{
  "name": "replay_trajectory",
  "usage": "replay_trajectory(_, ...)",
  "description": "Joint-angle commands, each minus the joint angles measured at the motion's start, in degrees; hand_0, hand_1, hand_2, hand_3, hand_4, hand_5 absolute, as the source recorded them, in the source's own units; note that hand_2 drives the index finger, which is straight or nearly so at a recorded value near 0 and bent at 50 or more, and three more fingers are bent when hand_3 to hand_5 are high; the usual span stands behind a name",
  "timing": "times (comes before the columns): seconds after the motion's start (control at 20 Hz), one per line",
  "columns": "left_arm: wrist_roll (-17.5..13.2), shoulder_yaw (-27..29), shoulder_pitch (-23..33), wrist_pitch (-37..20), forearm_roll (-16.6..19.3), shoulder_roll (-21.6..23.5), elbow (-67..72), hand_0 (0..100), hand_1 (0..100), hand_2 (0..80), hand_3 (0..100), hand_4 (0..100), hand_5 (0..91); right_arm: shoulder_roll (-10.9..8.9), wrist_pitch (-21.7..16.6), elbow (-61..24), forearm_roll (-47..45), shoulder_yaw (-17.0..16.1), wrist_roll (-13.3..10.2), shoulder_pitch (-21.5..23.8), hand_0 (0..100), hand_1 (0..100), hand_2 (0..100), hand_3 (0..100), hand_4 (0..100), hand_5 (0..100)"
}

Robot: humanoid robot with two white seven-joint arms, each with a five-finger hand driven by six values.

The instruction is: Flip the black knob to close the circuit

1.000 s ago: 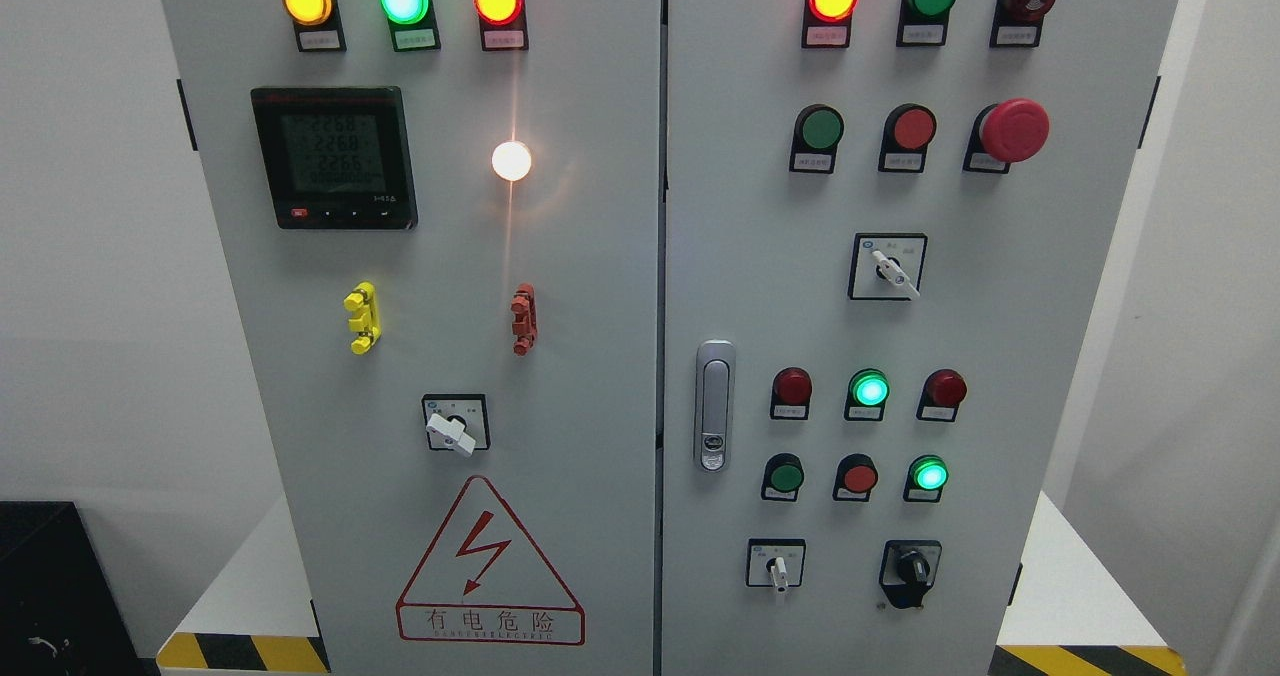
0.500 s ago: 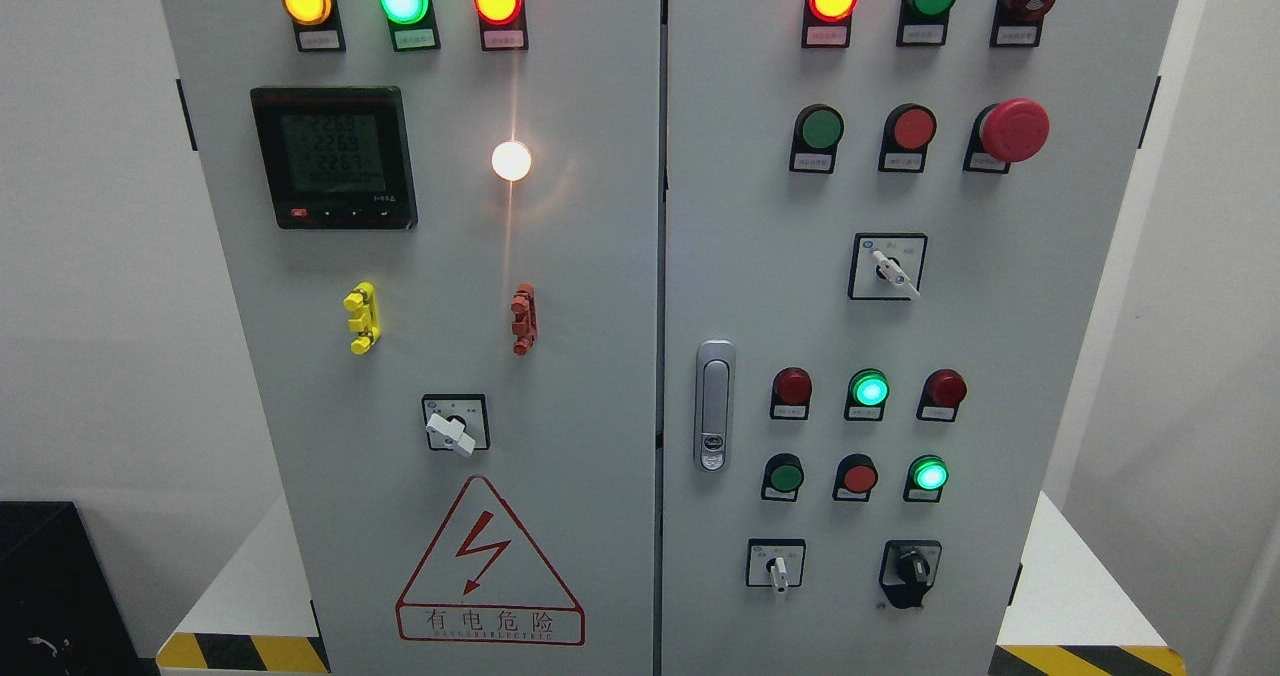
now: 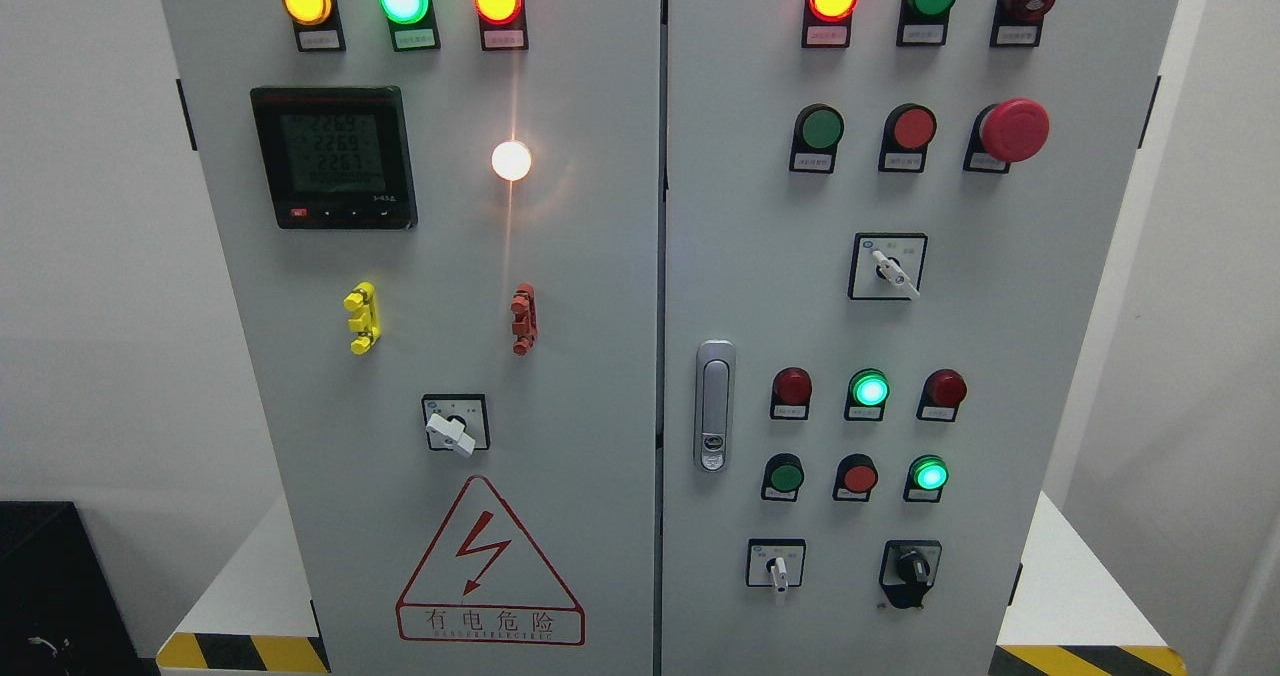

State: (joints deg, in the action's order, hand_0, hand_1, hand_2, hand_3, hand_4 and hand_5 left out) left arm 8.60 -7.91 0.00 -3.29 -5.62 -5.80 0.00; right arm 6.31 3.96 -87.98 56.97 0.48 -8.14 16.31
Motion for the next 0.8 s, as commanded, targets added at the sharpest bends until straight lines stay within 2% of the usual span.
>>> replay_trajectory(0.0,0.0,0.0,1.3,0.0,0.0,0.0,-1.7,12,56,0.0,0,0,0.0,0.19,1.2,-8.9,5.3,0.2,0.1,-2.5,0,10,84,100,90,100)
replay_trajectory(0.1,0.0,0.0,1.3,0.0,0.0,0.0,-1.7,12,56,0.0,0,0,0.0,0.19,2.7,-9.8,6.5,0.1,1.3,-3.7,0,9,84,100,91,100)
replay_trajectory(0.3,0.0,0.0,1.3,0.0,0.0,0.0,-1.7,12,56,0.0,0,0,0.0,0.54,4.5,-9.8,9.1,-0.4,1.7,-6.9,0,5,85,100,92,100)
replay_trajectory(0.55,0.0,0.0,1.3,0.0,0.0,0.0,-1.7,12,56,0.0,0,0,0.0,0.72,5.7,-10.2,10.6,-1.9,3.0,-10.3,0,4,84,100,92,100)
replay_trajectory(0.75,0.0,0.0,1.3,0.0,0.0,0.0,-1.7,12,56,0.0,0,0,0.0,0.89,5.8,-10.3,11.8,-3.8,2.9,-13.0,0,4,84,100,92,100)
